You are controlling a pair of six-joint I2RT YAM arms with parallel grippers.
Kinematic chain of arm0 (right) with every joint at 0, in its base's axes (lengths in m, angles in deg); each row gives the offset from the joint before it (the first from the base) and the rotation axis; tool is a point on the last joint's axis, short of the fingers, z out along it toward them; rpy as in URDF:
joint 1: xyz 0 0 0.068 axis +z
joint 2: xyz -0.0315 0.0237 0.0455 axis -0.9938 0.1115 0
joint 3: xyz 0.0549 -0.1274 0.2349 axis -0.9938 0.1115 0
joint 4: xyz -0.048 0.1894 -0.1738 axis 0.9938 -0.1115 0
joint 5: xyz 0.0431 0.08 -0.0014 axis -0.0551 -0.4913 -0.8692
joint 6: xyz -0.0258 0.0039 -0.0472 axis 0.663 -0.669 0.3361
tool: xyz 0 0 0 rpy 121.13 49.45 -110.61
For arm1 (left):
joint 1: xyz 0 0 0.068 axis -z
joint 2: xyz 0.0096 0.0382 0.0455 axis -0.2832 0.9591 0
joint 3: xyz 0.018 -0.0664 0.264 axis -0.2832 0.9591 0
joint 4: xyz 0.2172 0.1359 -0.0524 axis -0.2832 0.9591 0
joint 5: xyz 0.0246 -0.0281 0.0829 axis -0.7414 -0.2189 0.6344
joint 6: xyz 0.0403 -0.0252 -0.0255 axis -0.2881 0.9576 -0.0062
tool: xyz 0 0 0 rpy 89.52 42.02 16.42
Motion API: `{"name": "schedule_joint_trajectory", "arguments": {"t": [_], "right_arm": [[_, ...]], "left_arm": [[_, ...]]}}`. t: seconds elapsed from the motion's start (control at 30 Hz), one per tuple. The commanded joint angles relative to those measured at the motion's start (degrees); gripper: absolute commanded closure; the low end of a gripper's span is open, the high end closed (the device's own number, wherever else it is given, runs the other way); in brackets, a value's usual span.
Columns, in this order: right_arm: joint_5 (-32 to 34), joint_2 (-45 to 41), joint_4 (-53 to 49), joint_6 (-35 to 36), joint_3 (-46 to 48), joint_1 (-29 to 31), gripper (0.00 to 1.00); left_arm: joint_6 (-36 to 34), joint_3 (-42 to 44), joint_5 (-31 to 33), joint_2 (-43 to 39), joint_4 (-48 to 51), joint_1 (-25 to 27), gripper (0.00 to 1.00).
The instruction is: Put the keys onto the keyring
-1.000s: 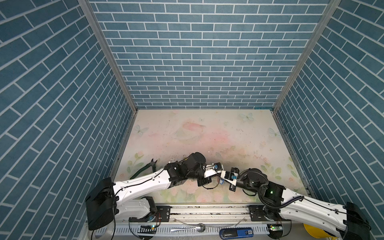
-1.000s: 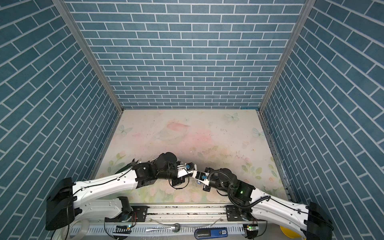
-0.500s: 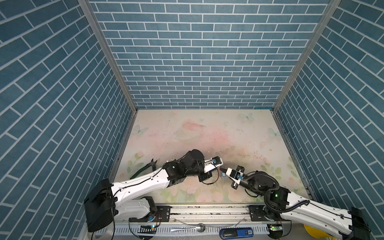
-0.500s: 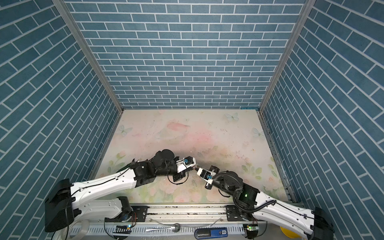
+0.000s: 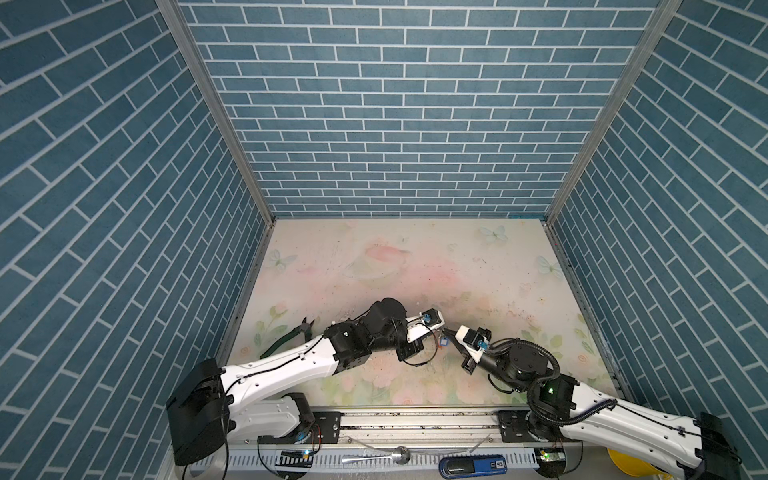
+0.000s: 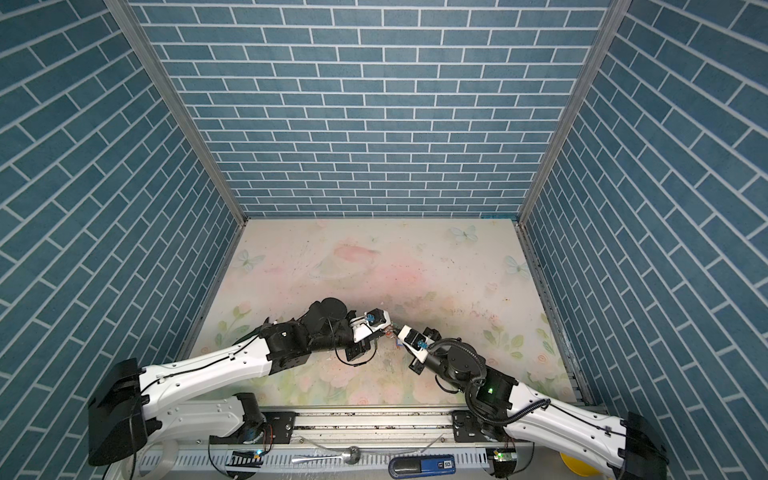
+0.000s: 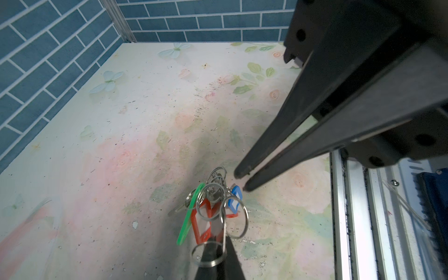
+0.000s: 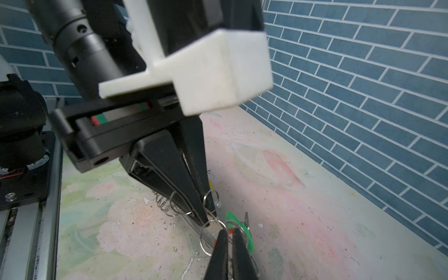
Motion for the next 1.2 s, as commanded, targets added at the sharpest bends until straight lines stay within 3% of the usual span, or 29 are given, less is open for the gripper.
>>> {"name": "schedule_joint_trajectory", "arguments": {"t": [0.0,0.17,0.27,0.5,0.57,0.67,0.9,1.17], "right_arm": [[1.3,-1.7,-0.9,-10.5,-1.3,-0.1,0.84],[-0.2,0.6,4.4,-23.7,0.6,-0.1,0.79],[2.1,3.3,10.4,-31.7,2.6,-0.1,0.77],[1.7,11.8,23.3,-43.8,3.1,-0.1,0.77],[1.7,15.0,31.0,-47.4,4.4,-0.2,0.76],[1.7,18.5,40.0,-49.4,6.2,-0.2,0.75],[3.3,20.4,47.8,-49.6,7.1,-0.2,0.72],[6.2,20.2,47.9,-49.9,6.3,-0.2,0.67]], "left_arm": [[0.8,1.8,4.1,-2.2,-5.9,-0.3,1.00],[1.9,5.3,8.2,-3.4,-13.9,-0.3,1.00],[3.3,8.0,10.8,-4.2,-20.9,-0.2,1.00],[5.6,11.4,12.4,-3.3,-33.3,-0.1,1.00],[6.1,11.6,12.4,-3.0,-35.0,-0.2,1.00],[6.6,11.9,11.6,-3.1,-36.4,-0.1,1.00],[8.5,13.2,9.1,-4.0,-39.0,-0.1,1.00],[10.2,14.0,7.1,-4.6,-40.7,0.1,1.00]]}}
